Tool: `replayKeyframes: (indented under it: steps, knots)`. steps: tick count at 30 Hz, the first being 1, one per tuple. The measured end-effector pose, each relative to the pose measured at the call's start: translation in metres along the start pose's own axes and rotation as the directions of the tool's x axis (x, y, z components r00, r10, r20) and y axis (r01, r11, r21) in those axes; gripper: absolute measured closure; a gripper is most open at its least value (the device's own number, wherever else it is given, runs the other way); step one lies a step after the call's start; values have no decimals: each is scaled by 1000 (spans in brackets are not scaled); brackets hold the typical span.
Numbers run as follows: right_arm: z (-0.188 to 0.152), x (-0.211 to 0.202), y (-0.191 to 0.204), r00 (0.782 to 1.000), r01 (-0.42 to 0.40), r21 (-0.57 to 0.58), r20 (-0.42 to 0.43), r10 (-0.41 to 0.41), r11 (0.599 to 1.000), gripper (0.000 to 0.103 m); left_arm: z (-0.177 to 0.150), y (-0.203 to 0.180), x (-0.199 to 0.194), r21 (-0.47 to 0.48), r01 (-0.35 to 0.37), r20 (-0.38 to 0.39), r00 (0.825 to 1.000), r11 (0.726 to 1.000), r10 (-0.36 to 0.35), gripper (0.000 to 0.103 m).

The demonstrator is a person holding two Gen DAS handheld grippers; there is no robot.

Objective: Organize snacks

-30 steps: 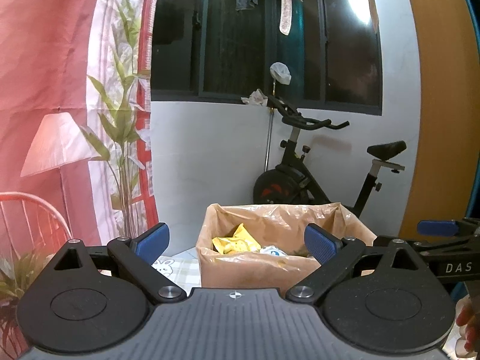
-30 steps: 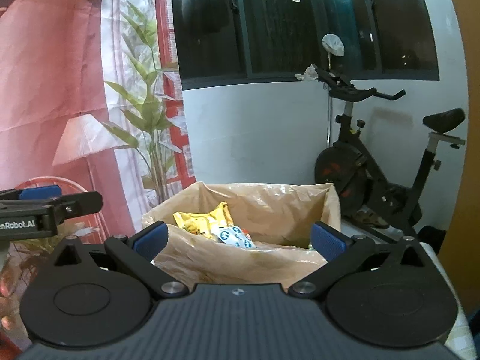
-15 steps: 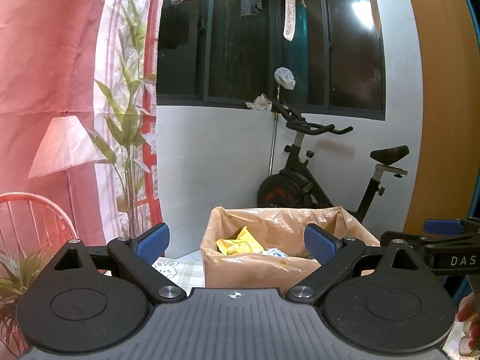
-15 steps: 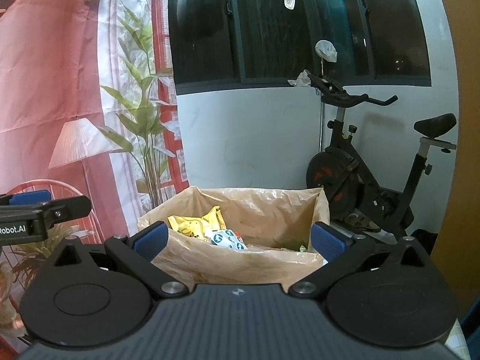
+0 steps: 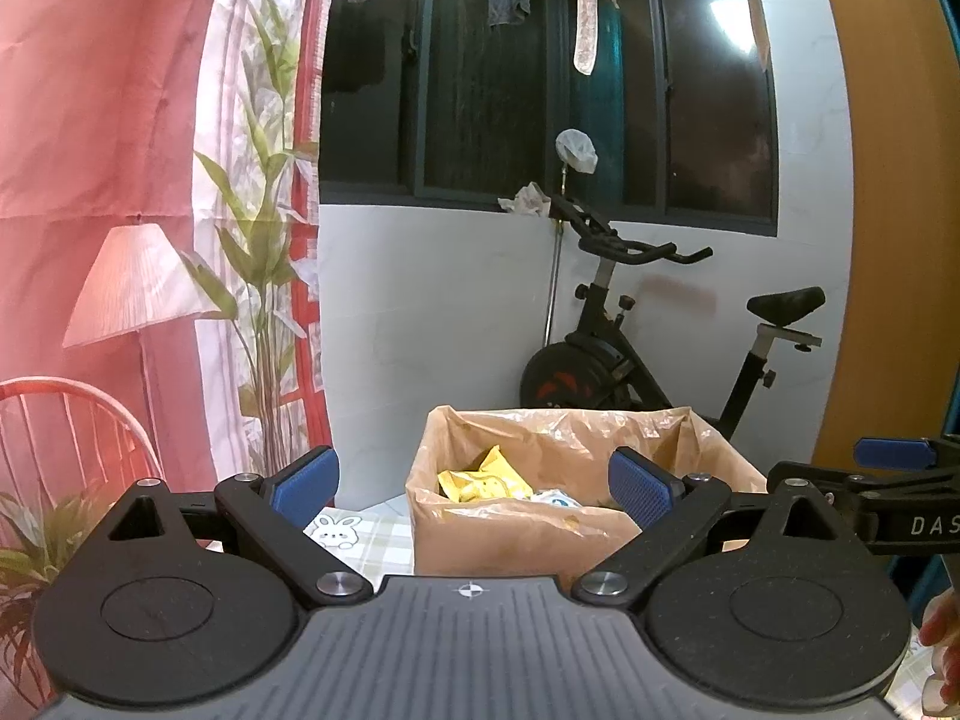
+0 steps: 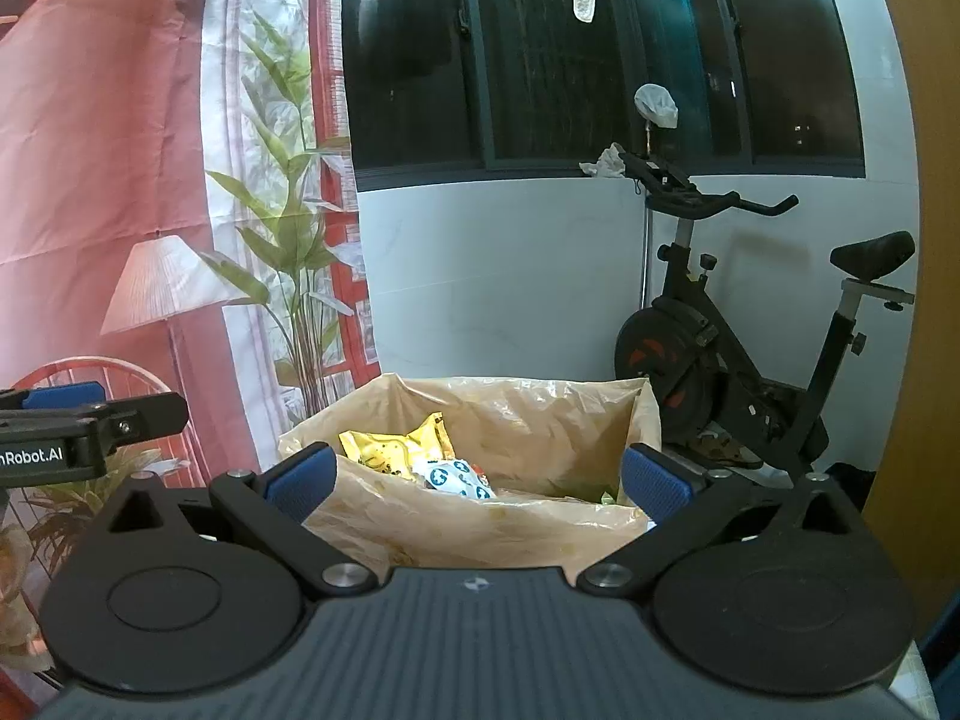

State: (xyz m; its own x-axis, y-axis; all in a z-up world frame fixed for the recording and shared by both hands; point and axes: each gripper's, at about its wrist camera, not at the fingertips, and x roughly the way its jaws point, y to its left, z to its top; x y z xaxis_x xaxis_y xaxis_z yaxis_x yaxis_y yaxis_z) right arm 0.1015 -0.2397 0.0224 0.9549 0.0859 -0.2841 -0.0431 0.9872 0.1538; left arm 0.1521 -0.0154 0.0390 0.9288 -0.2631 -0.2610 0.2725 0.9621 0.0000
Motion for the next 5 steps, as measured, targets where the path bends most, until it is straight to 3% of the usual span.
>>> replayKeyframes:
  steps: [5]
  knots:
    - [1, 0, 1, 1000, 1, 1, -2, -1, 1000, 0, -2, 1, 1, -5, 2, -3, 1000, 1000, -2, 5]
